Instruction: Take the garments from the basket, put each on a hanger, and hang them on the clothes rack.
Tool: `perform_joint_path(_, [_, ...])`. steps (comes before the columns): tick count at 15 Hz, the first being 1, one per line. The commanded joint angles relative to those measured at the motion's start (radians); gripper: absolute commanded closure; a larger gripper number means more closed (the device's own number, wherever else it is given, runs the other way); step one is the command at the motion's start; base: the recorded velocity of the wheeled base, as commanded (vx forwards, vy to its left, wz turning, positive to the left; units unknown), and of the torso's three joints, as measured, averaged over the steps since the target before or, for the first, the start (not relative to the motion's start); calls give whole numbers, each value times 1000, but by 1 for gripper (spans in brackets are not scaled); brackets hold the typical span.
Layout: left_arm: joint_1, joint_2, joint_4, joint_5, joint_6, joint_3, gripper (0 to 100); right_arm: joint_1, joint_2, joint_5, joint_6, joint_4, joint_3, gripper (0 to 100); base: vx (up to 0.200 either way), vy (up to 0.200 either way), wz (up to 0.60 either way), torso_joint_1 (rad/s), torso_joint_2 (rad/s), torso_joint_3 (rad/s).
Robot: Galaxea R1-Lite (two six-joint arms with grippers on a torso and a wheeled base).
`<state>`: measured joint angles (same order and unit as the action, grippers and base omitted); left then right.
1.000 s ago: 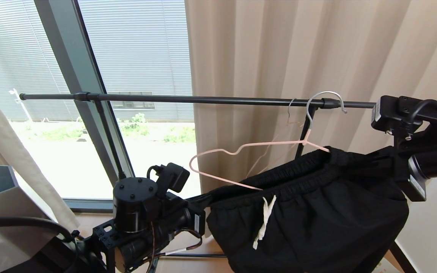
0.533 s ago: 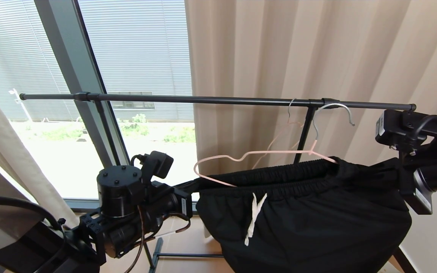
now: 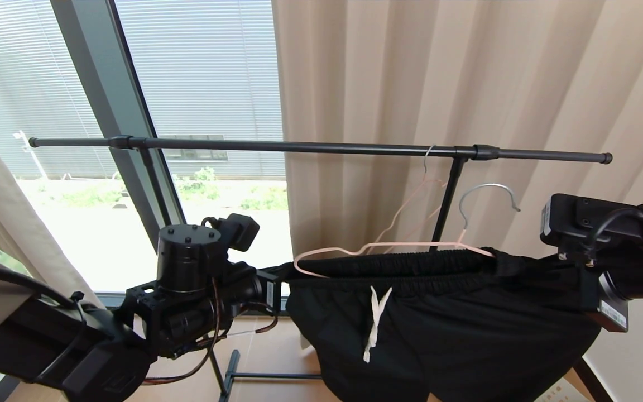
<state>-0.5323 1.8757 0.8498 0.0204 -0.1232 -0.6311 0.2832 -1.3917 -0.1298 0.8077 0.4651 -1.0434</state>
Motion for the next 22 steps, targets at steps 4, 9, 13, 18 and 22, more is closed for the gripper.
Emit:
perform_joint_path(4, [12, -61, -159, -11, 2, -127, 100, 47, 2, 75, 1, -3, 36, 100, 0, 0, 0, 0, 0, 0])
perform_joint_path(9, [-12, -107, -479, -50, 43, -317, 100, 60, -7, 82, -2, -19, 40, 100, 0, 0, 0, 0, 0, 0])
perform_joint_path(13, [-1, -115, -606, -82, 79, -398, 100, 60, -4, 84, -1, -26, 63, 100, 0, 0, 0, 0, 0, 0])
perform_joint_path(18, [-1, -125, -673, -83, 83, -446, 100, 56, -6, 111, -4, -29, 74, 100, 0, 0, 0, 0, 0, 0])
perform_joint_path(22, [-80, -178, -824, -103, 151, -519, 100, 56, -56, 133, -8, -85, 71, 100, 0, 0, 0, 0, 0, 0])
